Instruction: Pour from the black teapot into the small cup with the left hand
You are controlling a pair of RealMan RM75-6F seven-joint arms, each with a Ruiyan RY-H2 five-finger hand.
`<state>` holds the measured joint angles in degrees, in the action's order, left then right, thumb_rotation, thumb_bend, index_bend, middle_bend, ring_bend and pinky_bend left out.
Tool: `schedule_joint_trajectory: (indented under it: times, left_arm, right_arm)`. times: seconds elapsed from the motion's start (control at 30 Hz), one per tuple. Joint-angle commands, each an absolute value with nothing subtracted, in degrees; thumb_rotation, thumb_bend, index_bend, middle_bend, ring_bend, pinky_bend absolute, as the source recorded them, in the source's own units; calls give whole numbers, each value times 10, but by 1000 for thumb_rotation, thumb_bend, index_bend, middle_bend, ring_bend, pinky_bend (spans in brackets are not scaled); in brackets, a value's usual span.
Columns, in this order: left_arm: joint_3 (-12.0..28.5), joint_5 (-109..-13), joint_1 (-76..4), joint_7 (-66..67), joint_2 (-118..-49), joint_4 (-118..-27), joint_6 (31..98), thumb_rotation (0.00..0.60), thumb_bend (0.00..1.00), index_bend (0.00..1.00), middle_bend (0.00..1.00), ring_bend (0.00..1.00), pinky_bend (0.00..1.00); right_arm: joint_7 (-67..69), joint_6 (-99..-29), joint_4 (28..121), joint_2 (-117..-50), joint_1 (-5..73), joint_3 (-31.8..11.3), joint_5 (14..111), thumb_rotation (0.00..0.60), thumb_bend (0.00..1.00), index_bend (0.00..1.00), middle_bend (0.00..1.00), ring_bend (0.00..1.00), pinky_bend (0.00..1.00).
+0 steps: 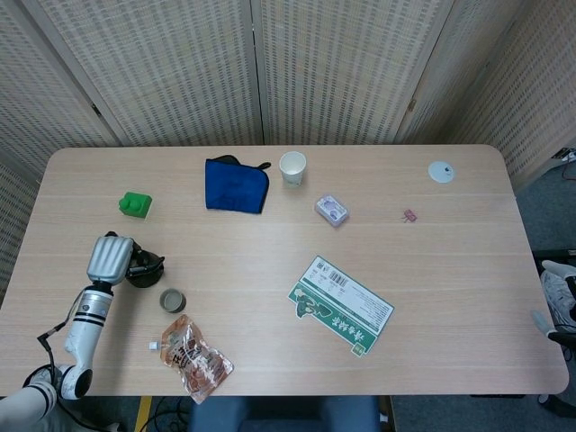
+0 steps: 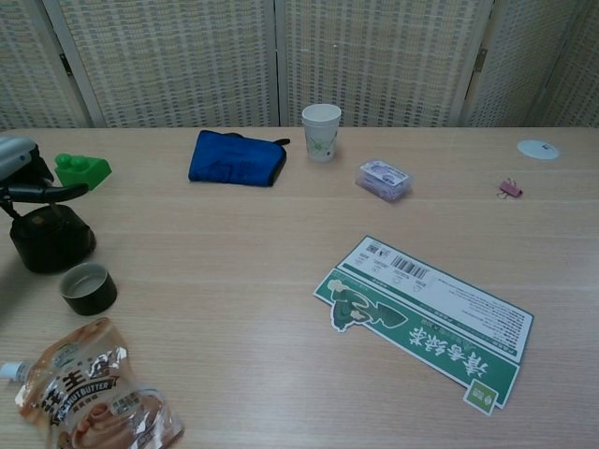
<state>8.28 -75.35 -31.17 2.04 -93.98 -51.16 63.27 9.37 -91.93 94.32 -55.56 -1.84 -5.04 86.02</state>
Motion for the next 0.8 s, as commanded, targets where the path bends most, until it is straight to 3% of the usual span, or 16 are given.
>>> schedule_joint_trajectory:
  times: [0.03, 0.3, 0.8]
  left_arm:
    - [82, -754, -311, 21, -940, -511, 632, 111, 166, 977, 1000, 837, 390]
    - [79, -754, -306, 25, -936, -519, 628, 107, 165, 902, 983, 748, 371]
    - [84, -757, -301, 9, -918, -556, 633, 77, 162, 576, 609, 457, 328]
  right_arm:
    - [94, -920, 943, -556, -19, -50, 861, 600, 186, 258, 286, 202, 185]
    - [94, -921, 943, -556, -20, -50, 861, 600, 186, 258, 286, 202, 185]
    - [95, -919, 943, -556, -17, -51, 862, 600, 186, 258, 286, 202, 185]
